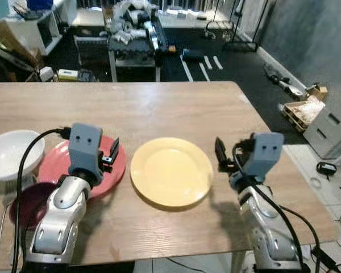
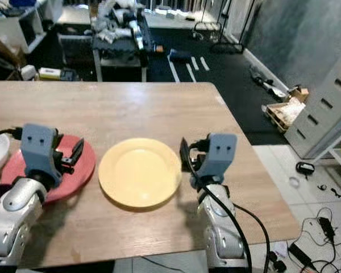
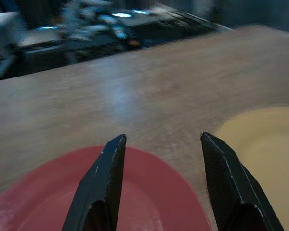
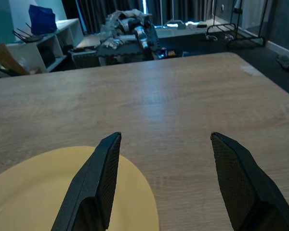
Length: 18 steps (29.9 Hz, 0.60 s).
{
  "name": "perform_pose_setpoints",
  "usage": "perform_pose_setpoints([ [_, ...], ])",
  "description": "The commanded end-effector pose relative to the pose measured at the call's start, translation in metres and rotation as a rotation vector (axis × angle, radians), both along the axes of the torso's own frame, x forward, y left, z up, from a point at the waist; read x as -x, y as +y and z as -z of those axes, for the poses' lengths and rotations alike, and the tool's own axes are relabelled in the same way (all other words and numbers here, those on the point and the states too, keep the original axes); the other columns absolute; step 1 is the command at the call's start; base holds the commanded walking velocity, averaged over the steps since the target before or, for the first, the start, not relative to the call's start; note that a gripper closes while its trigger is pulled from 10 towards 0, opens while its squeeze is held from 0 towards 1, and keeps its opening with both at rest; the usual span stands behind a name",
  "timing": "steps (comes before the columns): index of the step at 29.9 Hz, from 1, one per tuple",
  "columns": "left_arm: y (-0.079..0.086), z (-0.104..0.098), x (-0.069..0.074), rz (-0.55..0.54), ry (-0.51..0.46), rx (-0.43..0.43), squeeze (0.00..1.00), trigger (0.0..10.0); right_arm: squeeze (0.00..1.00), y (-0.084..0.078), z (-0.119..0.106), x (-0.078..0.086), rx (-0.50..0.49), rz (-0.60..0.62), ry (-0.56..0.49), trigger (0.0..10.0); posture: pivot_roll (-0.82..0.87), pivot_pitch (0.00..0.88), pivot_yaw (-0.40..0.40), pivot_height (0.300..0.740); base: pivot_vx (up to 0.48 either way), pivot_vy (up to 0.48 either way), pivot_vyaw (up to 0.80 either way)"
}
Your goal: Setting the table
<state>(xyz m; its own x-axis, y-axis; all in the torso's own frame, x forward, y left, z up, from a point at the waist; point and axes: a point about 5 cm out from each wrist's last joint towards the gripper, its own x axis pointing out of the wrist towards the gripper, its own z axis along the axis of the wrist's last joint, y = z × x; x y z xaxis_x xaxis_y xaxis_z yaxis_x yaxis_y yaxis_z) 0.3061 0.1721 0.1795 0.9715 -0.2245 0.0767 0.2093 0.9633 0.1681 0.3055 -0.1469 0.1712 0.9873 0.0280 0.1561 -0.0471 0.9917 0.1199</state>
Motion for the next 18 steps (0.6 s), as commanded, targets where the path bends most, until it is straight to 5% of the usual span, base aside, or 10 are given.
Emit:
perform_pose_setpoints([
  [1, -0.003, 0.008, -0.002, 0.061, 0.035, -0.018, 0.0, 10.0, 0.0, -0.003, 0.007, 0.0, 0.006, 0.019, 0.036, 10.0, -0.02, 0.0, 0.038, 0.74, 0.0, 0.0, 0.0],
  [3, -0.002, 0.017, -0.007, 0.132, 0.071, -0.095, 0.0, 10.0, 0.0, -0.003, 0.009, 0.001, 0.006, 0.021, 0.048, 10.0, -0.03, 0.0, 0.044, 0.74, 0.0, 0.0, 0.0],
  [18, 0.006, 0.039, -0.036, 0.255, 0.145, -0.2, 0.0, 10.0, 0.0, 0.005, 0.012, 0.002, -0.044, -0.018, 0.085, 10.0, -0.04, 0.043, 0.027, 0.74, 0.0, 0.0, 0.0],
])
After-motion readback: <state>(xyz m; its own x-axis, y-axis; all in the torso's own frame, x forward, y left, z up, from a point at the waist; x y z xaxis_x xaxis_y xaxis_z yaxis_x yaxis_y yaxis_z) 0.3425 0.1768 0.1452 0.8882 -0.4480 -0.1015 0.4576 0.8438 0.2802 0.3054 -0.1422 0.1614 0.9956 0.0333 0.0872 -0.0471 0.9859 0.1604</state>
